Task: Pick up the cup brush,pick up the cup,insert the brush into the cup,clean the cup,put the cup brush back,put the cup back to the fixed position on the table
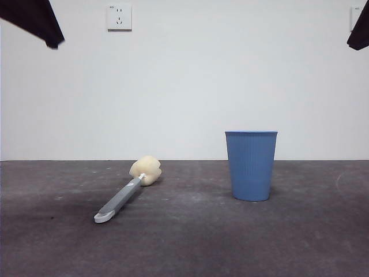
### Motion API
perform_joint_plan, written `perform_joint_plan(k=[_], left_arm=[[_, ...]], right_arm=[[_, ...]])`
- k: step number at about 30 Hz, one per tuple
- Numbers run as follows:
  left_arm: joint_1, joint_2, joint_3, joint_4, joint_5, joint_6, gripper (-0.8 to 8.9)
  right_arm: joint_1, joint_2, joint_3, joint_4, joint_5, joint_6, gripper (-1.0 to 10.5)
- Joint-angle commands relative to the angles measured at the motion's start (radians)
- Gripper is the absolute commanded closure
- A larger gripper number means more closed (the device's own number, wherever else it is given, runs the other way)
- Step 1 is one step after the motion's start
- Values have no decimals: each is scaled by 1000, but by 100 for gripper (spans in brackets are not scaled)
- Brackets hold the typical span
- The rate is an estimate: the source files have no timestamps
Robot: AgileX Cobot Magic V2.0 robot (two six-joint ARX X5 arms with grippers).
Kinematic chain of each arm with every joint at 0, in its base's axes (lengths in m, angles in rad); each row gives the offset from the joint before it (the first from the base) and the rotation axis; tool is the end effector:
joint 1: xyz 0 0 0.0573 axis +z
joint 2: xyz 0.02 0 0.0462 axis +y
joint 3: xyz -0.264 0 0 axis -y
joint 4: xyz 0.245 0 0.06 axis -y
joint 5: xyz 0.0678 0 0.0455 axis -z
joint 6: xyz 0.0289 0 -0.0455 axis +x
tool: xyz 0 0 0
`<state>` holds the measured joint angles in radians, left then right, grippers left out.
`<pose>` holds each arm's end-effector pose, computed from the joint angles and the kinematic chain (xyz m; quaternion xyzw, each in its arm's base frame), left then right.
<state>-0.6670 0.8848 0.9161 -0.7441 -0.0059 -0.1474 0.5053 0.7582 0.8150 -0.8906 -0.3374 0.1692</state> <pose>0.1328 -0.1044 0.3122 0.0496 0.3508 -0.2791 0.8925 0.1121 0.0730 0.2884 0.0367 0.4337 0.3385 0.8343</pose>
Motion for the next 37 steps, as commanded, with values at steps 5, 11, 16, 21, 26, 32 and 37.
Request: perform_joint_plan(k=[5,11,16,21,26,32,37], left_arm=[[286,-243,-98,498,-64,201,817],[499,-523,-419,699,-72,204,817],[537,-666,-619,728,-71,196,817],[545,-756,-753,727,-72,174,817],[545,-818,-844,724,-72,153,817],[545,-872,-911,708,-71,117,817],[545,-883,-913,614,-71,113,817]], right_arm=[[0,0,4,3,3,6,946],[0,0,4,3,3,5,946],[0,0,4,3,3,5,946],[0,0,4,3,3,5,946],[0,0,4,3,3,5,946],[0,0,4,3,3,6,946],[0,0,4,3,3,5,946]])
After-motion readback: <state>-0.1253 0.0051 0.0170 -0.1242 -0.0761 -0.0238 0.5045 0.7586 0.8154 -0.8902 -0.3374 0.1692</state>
